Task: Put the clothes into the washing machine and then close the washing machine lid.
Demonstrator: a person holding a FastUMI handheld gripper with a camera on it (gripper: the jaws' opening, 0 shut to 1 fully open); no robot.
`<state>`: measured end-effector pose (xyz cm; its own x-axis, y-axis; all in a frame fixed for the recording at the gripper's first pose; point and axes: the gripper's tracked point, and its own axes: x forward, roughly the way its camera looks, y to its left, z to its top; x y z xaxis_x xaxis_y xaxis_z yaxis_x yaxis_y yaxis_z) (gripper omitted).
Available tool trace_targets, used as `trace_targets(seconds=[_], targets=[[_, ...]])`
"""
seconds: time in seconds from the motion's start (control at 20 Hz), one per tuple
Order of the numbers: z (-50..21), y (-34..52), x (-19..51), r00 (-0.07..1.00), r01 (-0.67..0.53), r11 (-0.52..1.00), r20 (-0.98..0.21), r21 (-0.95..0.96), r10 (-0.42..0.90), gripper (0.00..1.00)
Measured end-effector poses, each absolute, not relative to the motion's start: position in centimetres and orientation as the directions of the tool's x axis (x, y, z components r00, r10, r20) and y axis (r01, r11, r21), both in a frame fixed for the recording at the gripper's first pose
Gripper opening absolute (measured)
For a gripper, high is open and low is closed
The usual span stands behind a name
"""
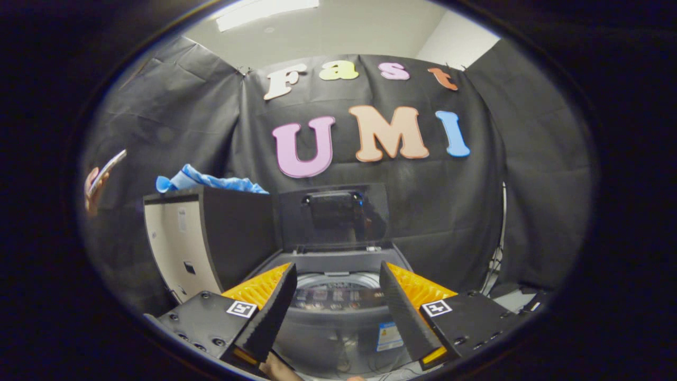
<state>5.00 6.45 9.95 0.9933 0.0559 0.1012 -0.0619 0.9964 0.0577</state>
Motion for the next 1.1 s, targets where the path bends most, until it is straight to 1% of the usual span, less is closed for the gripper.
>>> trace_targets(seconds=[0.15,0.35,0.55,0.8,0.95,1.1], targets=[[16.1,9.8,7.6,0.984,-0.103,0.994,0.148,0.038,0.096,0.97],[22.7,16.6,11.4,0.959,-0.236,0.97,0.174,0.054,0.224,0.97],[27.8,22.4,14.9,0.935,-0.314,0.949,0.188,0.039,0.301,0.97],[31.2,29.9,19.4,0.921,-0.37,0.928,0.115,-0.032,0.371,0.97],[31.5,34.1,21.9,0.917,-0.391,0.919,0.06,-0.053,0.394,0.97],[31.0,37.9,23.5,0.892,-0.452,0.891,0.012,-0.048,0.453,0.99]])
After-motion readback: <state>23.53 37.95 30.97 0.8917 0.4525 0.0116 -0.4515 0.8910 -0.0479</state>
